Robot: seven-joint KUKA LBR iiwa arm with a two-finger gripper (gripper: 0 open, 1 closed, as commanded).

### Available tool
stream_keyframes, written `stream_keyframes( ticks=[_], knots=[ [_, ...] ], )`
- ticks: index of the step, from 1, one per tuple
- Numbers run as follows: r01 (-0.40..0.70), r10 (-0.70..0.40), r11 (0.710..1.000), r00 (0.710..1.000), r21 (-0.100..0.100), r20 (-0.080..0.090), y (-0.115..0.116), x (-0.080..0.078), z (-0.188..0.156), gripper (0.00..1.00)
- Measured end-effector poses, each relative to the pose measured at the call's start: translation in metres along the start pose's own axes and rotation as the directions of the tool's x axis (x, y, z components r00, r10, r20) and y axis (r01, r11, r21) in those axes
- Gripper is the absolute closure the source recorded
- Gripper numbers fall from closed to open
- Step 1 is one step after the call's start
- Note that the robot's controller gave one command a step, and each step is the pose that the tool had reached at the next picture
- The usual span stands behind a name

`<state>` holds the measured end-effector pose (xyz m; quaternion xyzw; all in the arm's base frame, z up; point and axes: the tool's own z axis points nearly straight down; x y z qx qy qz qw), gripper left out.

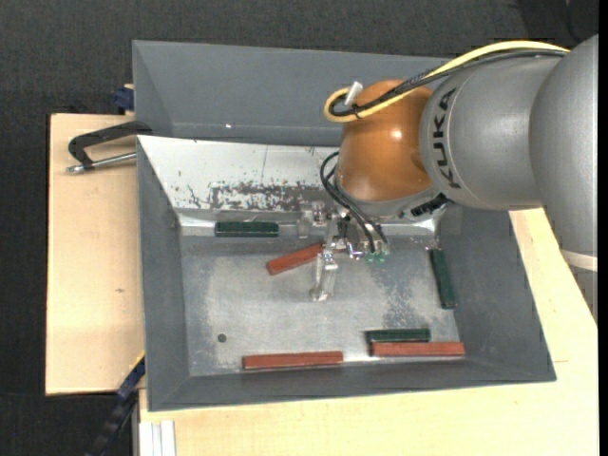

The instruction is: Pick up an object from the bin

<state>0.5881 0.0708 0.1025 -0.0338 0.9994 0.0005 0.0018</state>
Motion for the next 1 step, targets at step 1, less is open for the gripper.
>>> stream_keyframes(
  ticks=[1],
  knots=[
    [-0.238, 0.238, 0.971, 0.971, -0.001, -0.001, 0.0022, -0.0019, 0.0308, 1.00]
  ],
)
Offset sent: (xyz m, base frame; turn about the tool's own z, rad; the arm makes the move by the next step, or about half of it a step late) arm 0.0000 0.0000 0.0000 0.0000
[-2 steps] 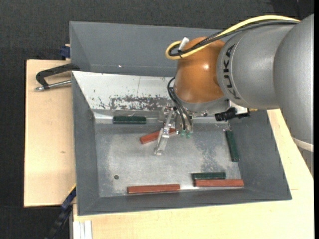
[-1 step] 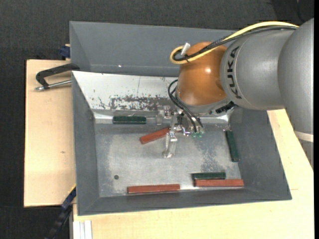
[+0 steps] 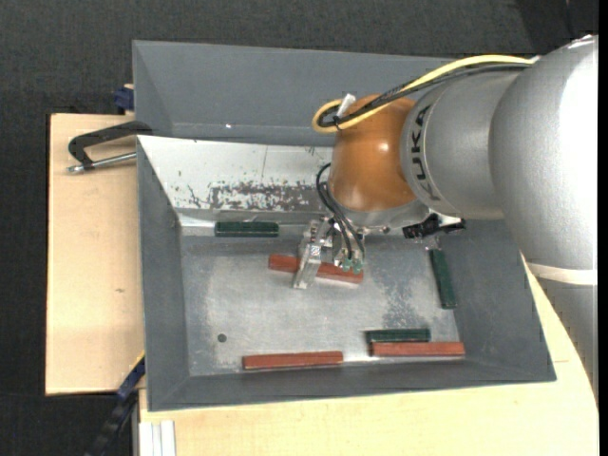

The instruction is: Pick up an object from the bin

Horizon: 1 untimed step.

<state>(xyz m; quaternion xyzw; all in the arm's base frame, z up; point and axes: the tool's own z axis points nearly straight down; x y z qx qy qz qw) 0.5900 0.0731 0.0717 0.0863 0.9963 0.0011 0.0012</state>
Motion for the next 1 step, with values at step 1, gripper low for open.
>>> stream_keyframes(
  ticks=[1],
  knots=[
    [0.000, 0.000, 1.000, 1.000, 0.000, 0.000, 0.0000, 0.0000, 0.0000, 1.00]
  ],
)
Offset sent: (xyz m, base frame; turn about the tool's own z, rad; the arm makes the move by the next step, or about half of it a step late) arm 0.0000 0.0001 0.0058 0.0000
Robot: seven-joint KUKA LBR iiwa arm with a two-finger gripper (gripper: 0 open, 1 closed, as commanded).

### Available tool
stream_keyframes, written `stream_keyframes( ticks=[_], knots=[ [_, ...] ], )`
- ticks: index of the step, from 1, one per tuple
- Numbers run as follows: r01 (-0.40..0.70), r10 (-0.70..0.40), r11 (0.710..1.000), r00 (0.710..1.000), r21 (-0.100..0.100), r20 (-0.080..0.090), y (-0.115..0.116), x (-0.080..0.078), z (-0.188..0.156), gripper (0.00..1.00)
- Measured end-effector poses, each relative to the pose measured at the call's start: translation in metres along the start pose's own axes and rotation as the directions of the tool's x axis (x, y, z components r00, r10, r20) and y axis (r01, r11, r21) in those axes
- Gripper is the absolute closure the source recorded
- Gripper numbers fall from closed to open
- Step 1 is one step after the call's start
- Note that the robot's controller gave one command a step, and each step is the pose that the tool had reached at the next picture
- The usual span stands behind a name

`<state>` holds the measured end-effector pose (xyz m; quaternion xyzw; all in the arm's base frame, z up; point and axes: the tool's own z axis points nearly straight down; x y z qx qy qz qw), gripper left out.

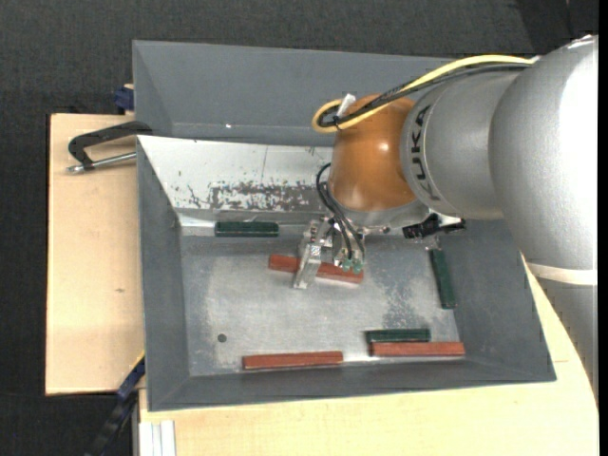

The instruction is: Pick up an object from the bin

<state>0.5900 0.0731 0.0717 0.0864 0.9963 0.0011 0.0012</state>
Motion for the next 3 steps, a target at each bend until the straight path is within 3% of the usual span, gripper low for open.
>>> stream_keyframes(
  ticks=[3],
  knots=[
    [0.000, 0.000, 1.000, 1.000, 0.001, -0.004, 0.000, 0.001, -0.021, 1.00]
  ],
)
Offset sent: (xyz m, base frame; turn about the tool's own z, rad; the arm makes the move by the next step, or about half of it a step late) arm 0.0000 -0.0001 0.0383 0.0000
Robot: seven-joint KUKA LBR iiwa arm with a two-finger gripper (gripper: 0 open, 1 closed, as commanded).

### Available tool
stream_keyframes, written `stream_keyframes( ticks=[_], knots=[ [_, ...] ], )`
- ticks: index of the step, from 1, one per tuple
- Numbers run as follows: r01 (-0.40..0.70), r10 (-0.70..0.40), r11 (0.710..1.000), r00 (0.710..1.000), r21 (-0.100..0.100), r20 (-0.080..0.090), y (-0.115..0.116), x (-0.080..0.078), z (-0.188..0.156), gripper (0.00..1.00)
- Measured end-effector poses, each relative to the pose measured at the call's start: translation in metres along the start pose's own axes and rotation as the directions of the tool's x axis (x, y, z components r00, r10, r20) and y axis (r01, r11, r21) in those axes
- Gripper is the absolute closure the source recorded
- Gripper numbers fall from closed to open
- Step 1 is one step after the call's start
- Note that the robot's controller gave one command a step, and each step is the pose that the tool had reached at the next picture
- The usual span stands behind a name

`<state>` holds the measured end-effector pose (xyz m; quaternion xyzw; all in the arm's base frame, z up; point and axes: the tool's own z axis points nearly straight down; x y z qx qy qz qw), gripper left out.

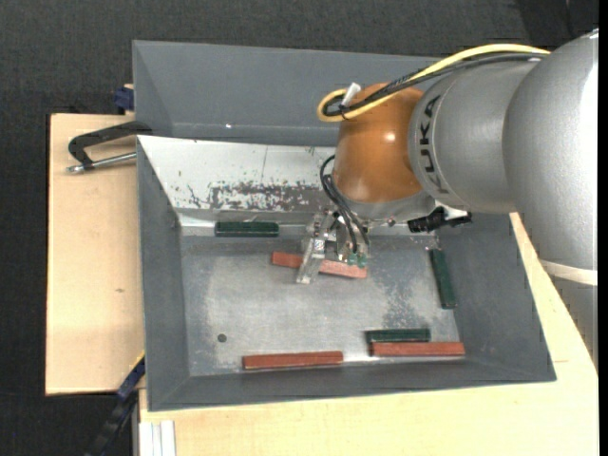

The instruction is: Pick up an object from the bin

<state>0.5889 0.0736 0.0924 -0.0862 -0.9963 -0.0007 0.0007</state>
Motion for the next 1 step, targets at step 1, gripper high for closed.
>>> stream_keyframes(
  ticks=[1],
  knots=[
    [0.000, 0.000, 1.000, 1.000, 0.000, 0.002, 0.0002, -0.0003, -0.0162, 1.00]
  ],
)
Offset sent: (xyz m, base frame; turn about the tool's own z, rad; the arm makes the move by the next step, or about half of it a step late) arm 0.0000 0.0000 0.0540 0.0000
